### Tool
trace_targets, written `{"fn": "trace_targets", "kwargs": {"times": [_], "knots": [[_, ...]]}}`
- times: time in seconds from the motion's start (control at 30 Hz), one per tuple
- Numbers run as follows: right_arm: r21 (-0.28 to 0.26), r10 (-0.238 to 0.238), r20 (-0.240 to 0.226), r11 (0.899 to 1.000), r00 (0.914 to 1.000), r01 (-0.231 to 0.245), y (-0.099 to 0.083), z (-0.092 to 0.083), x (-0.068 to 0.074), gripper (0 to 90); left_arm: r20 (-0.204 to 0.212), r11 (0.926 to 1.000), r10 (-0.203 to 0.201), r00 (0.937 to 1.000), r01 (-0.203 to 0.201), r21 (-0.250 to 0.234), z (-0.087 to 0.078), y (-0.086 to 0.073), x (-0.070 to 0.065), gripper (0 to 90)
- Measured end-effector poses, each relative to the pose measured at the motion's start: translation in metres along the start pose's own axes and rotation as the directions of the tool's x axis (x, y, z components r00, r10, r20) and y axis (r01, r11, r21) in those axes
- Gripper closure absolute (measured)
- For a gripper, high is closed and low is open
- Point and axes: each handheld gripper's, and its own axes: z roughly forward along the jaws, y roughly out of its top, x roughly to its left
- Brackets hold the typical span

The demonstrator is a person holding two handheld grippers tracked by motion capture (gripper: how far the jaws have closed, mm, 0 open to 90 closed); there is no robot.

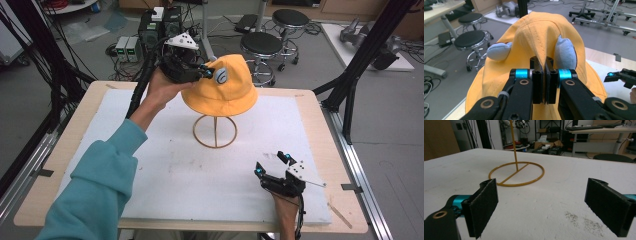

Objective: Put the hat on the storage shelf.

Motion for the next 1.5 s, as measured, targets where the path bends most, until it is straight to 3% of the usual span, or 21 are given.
{"fn": "trace_targets", "kwargs": {"times": [0.37,0.5,0.7,0.83,0.9,1.03,1.23,1.4,1.5], "knots": [[0.001,-0.002,0.002,1.0,1.0,0.002,0.0,0.0,0.0,10.5,0.03,0.9996,-0.024,0.9992,0.024,0.018,0.006,-0.008,0.003,84.2],[0.002,-0.001,0.002,1.0,1.0,0.001,0.0,0.0,0.0,10.5,0.029,0.999,-0.039,0.9988,0.038,0.023,0.008,-0.01,0.004,76.9],[0.002,-0.002,0.001,1.0,1.0,0.002,0.0,0.0,0.0,10.5,-0.043,0.9981,-0.044,0.9981,0.045,0.042,0.014,-0.013,0.003,41.3],[0.003,-0.002,0.001,1.0,1.0,0.002,0.0,0.0,0.0,10.5,-0.014,0.9957,-0.091,0.9958,0.091,0.019,0.013,-0.018,0.005,11.2],[0.002,-0.003,0.0,1.0,1.0,0.003,0.0,0.0,0.0,10.5,0.013,0.9941,-0.109,0.994,0.109,-0.004,0.01,-0.021,0.008,11.2],[0.002,-0.003,0.0,1.0,1.0,0.003,0.0,0.0,0.0,10.5,0.007,0.9941,-0.105,0.9944,0.105,-0.025,-0.002,-0.027,0.008,11.4],[0.0,-0.005,0.003,1.0,1.0,0.005,0.0,0.0,0.0,10.5,-0.002,0.9928,-0.094,0.9955,0.094,-0.074,-0.034,-0.045,0.003,12.3],[0.001,-0.007,0.005,1.0,1.0,0.007,0.0,0.0,0.0,10.5,-0.016,0.9874,-0.09,0.9958,0.087,-0.132,-0.068,-0.079,-0.004,12.4],[0.003,-0.008,0.004,1.0,1.0,0.008,0.0,0.0,0.0,10.5,-0.055,0.9854,-0.08,0.9953,0.07,-0.155,-0.087,-0.108,-0.011,12.4]]}}
